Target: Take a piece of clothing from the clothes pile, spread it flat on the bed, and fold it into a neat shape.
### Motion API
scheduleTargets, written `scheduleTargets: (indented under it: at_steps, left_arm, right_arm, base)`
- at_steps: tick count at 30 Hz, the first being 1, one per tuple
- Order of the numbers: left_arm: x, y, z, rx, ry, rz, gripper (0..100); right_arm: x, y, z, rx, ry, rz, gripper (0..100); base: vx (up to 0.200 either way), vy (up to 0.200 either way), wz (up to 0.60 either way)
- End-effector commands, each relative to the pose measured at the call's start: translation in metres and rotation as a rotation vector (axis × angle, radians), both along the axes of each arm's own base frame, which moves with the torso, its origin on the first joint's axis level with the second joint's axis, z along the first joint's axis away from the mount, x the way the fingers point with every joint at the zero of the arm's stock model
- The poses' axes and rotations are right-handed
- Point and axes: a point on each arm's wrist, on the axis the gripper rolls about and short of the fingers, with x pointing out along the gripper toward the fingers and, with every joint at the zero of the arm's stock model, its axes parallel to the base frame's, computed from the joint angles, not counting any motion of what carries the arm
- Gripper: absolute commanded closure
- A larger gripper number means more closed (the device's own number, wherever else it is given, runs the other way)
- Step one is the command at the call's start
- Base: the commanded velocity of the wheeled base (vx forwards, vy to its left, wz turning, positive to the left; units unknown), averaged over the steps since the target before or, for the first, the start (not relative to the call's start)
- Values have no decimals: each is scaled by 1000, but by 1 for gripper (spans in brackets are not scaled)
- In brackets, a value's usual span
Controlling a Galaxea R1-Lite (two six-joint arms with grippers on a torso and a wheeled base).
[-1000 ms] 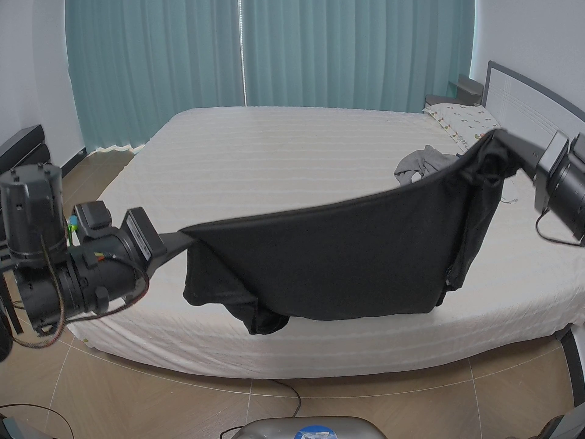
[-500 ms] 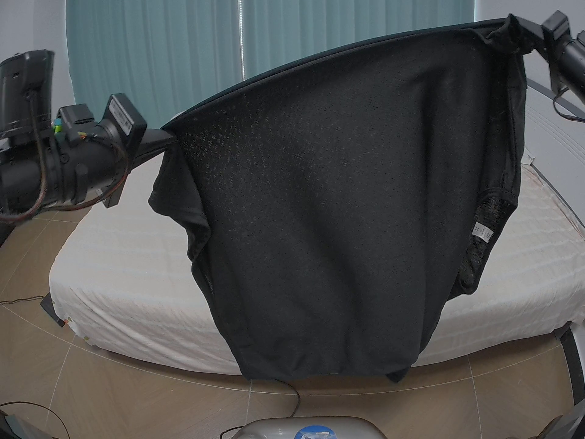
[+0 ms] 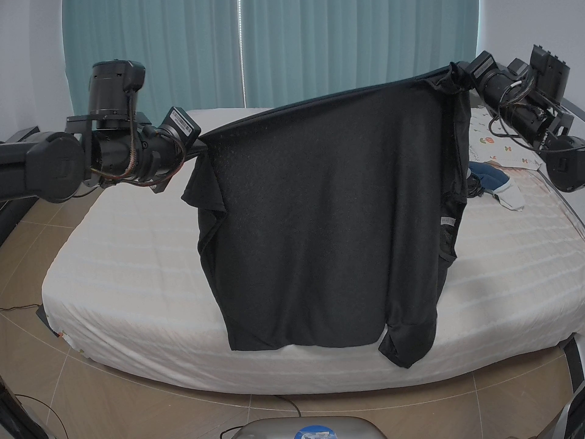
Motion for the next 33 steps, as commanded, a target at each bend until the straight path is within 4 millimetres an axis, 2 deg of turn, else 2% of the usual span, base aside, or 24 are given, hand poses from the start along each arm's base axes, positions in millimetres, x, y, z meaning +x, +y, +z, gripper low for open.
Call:
scheduleTargets:
  at_steps: [1,2,3,7,10,12,13,18,28,29,31,32,33]
  left_arm:
    - [40,-12,-35,21,67,4,100]
    - [40,-12,-35,21,67,4,100]
    - [46,-12,-40,21,74,9,100]
    - [59,-15,-58,33,107,10,100]
    - [74,-24,-80,49,132,8,100]
    - [78,-26,-86,51,140,10,100]
    - [85,-30,-99,58,155,10,100]
    - [97,-36,-128,71,193,12,100]
    - [120,-43,-186,91,254,59,100]
    - [123,-44,-190,88,258,72,0]
    - [130,-46,-203,95,267,98,0]
    - [130,-46,-203,95,267,98,0]
    - [135,-48,-214,111,276,119,0]
  right_arm:
    - [33,9,-45,-28,94,1,100]
    - [33,9,-45,-28,94,1,100]
    - [41,11,-57,-30,119,-6,100]
    - [57,14,-75,-30,135,-48,100]
    - [69,18,-99,-37,165,-48,100]
    - [72,20,-106,-39,173,-46,100]
    - [79,26,-122,-42,197,-53,100]
    - [98,30,-163,-51,238,-103,100]
    - [115,29,-221,-84,337,-116,100]
    - [116,28,-226,-87,346,-116,0]
    - [119,27,-239,-95,371,-118,0]
    - [119,27,-239,-95,371,-118,0]
    - [124,28,-253,-107,391,-120,0]
  base:
    - [200,0,0]
    - [200,0,0]
    - [200,0,0]
    - [200,0,0]
    - [200,0,0]
    - [0,0,0]
    - [0,0,0]
    - [0,0,0]
    - [0,0,0]
    - [0,0,0]
    - [0,0,0]
    - [0,0,0]
    - [0,0,0]
